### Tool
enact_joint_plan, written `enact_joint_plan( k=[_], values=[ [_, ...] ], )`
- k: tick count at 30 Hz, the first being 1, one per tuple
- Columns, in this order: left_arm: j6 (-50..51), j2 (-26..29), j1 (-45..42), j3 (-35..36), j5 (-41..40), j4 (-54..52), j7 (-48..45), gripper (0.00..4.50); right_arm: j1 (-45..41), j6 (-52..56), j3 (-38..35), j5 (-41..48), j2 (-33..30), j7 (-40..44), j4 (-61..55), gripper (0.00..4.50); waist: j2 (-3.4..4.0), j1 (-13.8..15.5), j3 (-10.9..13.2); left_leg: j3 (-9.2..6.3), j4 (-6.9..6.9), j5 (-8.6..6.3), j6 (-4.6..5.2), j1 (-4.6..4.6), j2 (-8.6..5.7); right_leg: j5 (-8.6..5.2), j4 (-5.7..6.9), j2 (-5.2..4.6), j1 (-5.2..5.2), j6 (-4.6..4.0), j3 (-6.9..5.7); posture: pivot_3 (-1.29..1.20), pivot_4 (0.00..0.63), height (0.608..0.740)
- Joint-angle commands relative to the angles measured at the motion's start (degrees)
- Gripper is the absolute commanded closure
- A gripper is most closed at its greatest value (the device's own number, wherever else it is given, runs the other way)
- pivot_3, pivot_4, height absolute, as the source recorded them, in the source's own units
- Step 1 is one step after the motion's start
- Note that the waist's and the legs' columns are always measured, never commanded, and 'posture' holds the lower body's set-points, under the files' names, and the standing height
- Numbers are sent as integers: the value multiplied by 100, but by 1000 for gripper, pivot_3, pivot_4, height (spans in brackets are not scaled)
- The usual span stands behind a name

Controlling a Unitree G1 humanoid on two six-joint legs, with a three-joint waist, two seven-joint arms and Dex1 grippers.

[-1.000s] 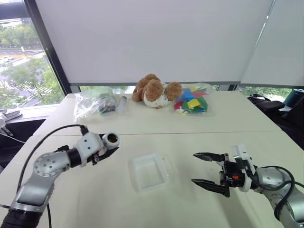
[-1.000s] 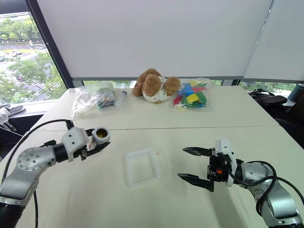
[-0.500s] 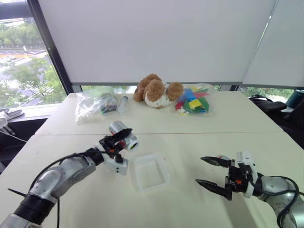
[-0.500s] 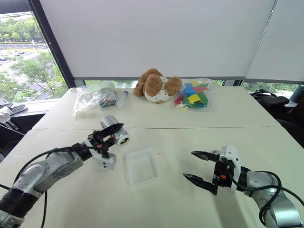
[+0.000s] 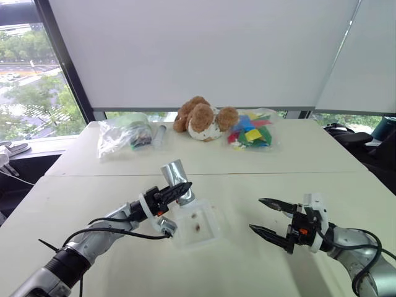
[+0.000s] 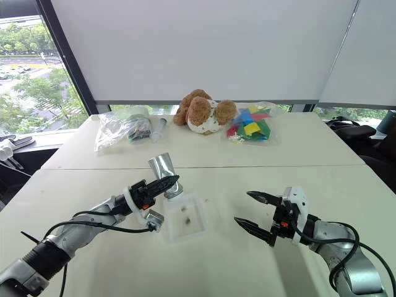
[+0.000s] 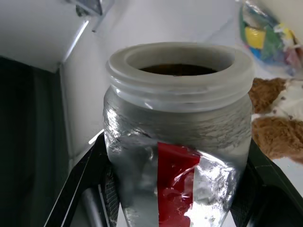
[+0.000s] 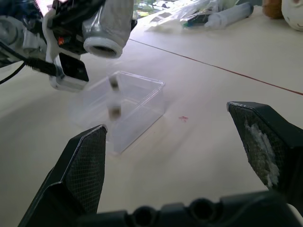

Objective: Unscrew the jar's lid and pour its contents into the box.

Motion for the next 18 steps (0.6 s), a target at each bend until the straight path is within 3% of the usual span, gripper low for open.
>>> enact_joint_plan(
  k=[1,6,10,12,16,18],
  values=[
    [286,44,-165,-179,213,98,411,2304,-98,27,-39,77,62,-125,-279,66,0,4,0,0,1,0,0,0,0,0,0,0,0,0,0,0,150,740],
    [282,43,-32,-235,-79,-27,339,2304,-21,57,-9,75,114,-189,-375,66,0,3,0,-2,2,0,0,-2,1,0,1,-1,1,0,0,0,150,740],
    [-265,113,195,96,-1290,-320,-13,2304,-13,47,-20,85,112,-165,-359,66,0,0,-1,-4,2,0,0,-2,7,0,2,-1,0,-1,1,0,150,740],
    [-952,258,448,537,-3041,-538,-849,2304,-42,-40,-20,100,117,-62,-299,66,1,-19,-1,-5,2,0,0,-2,10,1,3,-2,-2,-2,2,0,150,740],
    [-698,94,1008,1389,-6601,-1344,-3446,2304,-124,-253,-14,50,98,162,-160,66,3,-23,-2,-3,1,0,-1,-1,13,1,6,-16,-6,-6,2,0,150,740],
    [-667,93,1356,1696,-8114,-1924,-4322,2304,-204,-539,-16,80,168,393,-41,66,4,-37,-3,-1,3,0,-1,-1,11,1,3,-24,-5,-10,1,0,150,740]
  ],
)
